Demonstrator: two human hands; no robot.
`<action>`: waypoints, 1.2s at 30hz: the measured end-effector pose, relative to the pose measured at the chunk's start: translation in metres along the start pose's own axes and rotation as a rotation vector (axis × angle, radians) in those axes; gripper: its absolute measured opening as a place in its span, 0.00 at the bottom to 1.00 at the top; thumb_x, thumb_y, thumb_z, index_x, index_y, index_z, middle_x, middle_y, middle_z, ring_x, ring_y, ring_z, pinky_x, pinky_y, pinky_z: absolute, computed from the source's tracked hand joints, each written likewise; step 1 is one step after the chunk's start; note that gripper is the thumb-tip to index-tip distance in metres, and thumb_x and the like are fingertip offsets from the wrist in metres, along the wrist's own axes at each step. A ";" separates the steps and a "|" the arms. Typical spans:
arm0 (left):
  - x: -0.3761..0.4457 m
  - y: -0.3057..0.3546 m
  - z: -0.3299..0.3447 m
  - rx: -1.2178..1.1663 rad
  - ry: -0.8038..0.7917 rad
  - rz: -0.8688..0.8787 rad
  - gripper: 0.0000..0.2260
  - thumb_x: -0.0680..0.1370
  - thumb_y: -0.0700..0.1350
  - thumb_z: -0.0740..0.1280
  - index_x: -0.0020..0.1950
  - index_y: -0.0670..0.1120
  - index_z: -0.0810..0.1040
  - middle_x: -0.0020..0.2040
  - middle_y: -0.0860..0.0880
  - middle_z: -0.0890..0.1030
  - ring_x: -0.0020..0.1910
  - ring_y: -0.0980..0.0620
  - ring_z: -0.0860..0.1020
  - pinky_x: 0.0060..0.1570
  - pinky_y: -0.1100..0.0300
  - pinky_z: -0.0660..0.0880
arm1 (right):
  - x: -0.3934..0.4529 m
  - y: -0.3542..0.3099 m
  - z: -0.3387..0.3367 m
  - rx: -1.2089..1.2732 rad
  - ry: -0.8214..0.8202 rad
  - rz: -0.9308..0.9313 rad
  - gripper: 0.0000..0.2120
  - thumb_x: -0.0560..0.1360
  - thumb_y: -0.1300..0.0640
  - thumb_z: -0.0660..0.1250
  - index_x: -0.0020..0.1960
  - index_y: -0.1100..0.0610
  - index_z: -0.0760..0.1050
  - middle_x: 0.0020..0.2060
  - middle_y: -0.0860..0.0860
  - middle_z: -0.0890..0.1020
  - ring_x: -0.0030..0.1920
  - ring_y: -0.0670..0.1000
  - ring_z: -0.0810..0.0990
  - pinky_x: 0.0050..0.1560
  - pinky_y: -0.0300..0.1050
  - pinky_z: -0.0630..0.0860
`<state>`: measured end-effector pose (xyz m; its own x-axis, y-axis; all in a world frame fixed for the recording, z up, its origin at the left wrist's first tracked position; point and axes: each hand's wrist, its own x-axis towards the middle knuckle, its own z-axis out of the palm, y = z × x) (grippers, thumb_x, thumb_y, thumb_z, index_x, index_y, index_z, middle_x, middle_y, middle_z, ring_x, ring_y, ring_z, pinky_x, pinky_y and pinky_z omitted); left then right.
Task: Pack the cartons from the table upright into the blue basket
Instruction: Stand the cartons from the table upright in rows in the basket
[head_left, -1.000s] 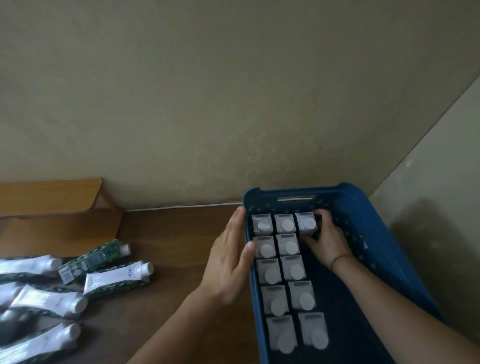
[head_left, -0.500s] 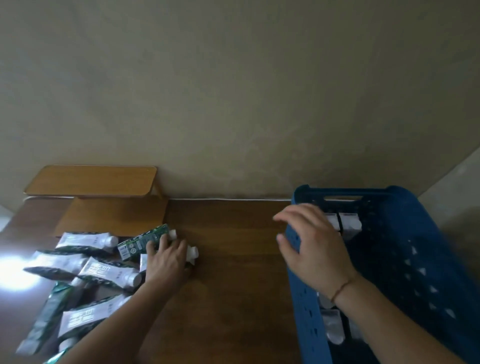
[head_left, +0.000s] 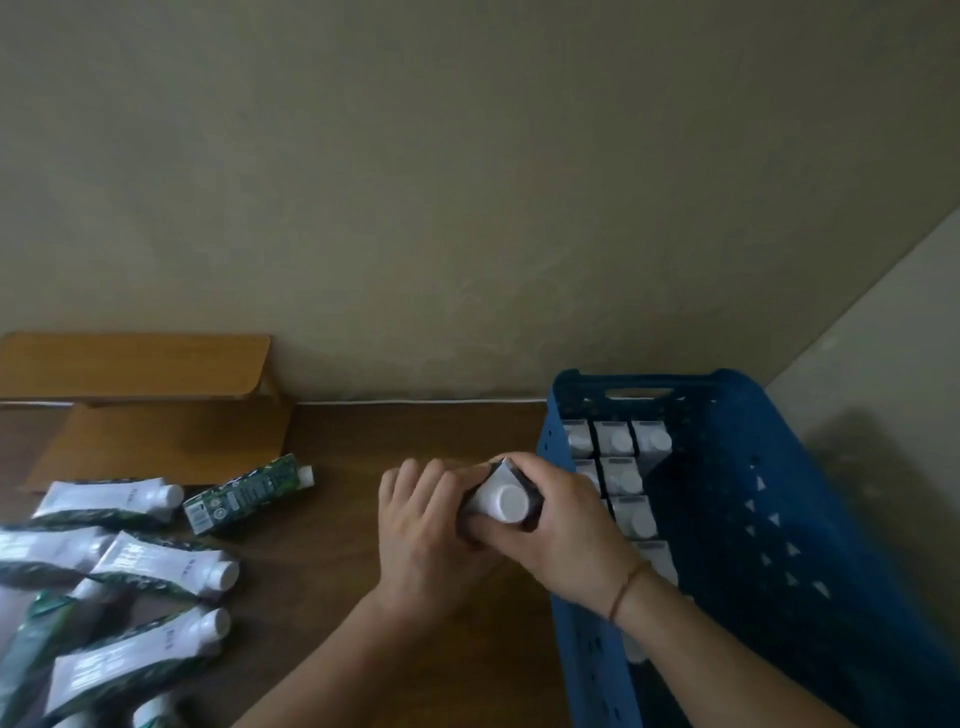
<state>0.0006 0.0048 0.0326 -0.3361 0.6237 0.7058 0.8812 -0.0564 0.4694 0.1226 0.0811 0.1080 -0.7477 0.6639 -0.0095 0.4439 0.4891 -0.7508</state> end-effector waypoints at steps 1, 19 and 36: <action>0.002 0.005 0.003 -0.026 0.004 0.032 0.23 0.72 0.61 0.71 0.59 0.49 0.73 0.52 0.46 0.81 0.50 0.52 0.75 0.49 0.53 0.72 | -0.006 0.002 -0.010 0.086 0.045 -0.014 0.19 0.69 0.48 0.75 0.57 0.46 0.73 0.45 0.43 0.81 0.45 0.40 0.80 0.42 0.37 0.78; -0.007 0.062 0.069 -0.618 -0.218 -0.195 0.26 0.78 0.52 0.61 0.73 0.41 0.66 0.76 0.45 0.64 0.76 0.41 0.61 0.69 0.35 0.64 | -0.015 0.167 -0.131 -0.232 0.096 0.158 0.25 0.72 0.60 0.73 0.68 0.52 0.72 0.60 0.50 0.70 0.61 0.51 0.72 0.63 0.39 0.65; -0.020 0.043 0.046 -0.461 -0.450 -0.330 0.24 0.80 0.64 0.55 0.74 0.58 0.64 0.79 0.59 0.56 0.79 0.55 0.55 0.73 0.50 0.60 | 0.003 0.153 -0.096 -0.490 0.110 0.396 0.31 0.71 0.65 0.64 0.72 0.49 0.62 0.70 0.50 0.63 0.59 0.57 0.74 0.54 0.54 0.77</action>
<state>0.0605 0.0262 0.0144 -0.3035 0.9198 0.2486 0.4945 -0.0710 0.8663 0.2360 0.2124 0.0565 -0.4374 0.8887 -0.1374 0.8699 0.3794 -0.3153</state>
